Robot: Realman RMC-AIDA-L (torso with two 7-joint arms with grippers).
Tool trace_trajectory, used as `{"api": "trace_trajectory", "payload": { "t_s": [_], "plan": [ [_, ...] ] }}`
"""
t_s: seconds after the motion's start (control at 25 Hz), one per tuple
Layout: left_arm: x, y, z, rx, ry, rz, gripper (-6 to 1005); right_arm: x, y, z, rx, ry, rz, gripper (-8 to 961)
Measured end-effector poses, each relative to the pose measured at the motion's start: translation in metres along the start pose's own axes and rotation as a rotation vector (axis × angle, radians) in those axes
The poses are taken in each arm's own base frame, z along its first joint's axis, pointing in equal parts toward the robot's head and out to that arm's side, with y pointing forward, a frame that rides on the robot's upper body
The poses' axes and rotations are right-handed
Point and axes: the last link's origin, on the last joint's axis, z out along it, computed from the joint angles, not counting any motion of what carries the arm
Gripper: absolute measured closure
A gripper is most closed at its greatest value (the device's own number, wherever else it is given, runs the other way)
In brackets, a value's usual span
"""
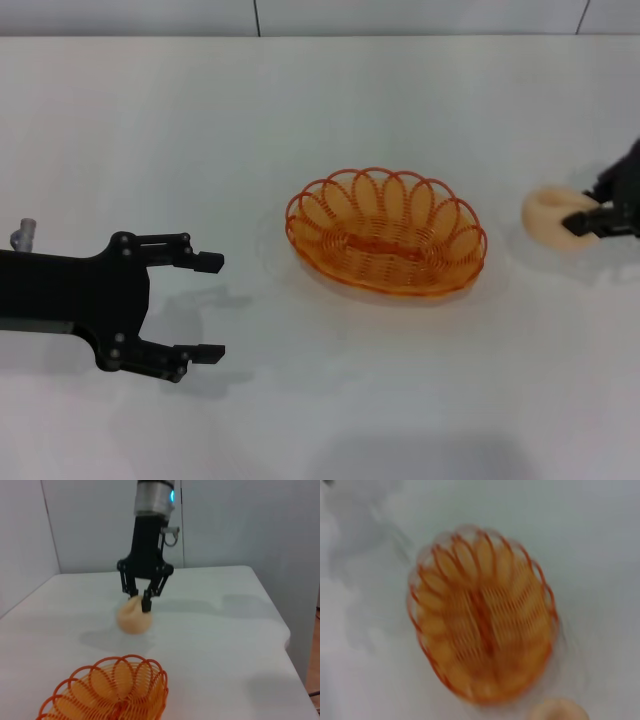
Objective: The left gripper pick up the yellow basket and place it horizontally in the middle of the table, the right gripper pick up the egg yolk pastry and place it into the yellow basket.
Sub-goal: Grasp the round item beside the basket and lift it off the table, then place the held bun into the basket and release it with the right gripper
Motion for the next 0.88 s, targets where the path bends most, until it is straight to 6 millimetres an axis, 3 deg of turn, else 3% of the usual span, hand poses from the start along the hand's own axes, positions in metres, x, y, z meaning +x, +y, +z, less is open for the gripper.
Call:
{"api": "trace_trajectory", "payload": {
  "t_s": [0.12,0.28,0.56,0.88],
  "plan": [
    [0.000,0.000,0.000,0.000,0.000,0.004,136,-0.015,0.008,-0.005,-0.024,-0.063,-0.045,737],
    [0.002,-0.002,0.001,-0.001,0.000,0.011,136,-0.035,0.018,0.004,-0.071,-0.125,-0.094,766],
    [0.004,-0.004,0.003,-0.009,0.001,0.012,136,-0.067,0.028,0.045,-0.081,-0.194,-0.146,820],
    [0.004,-0.003,0.003,-0.016,-0.001,0.009,136,-0.083,0.026,0.067,-0.071,-0.266,-0.112,869]
  ]
}}
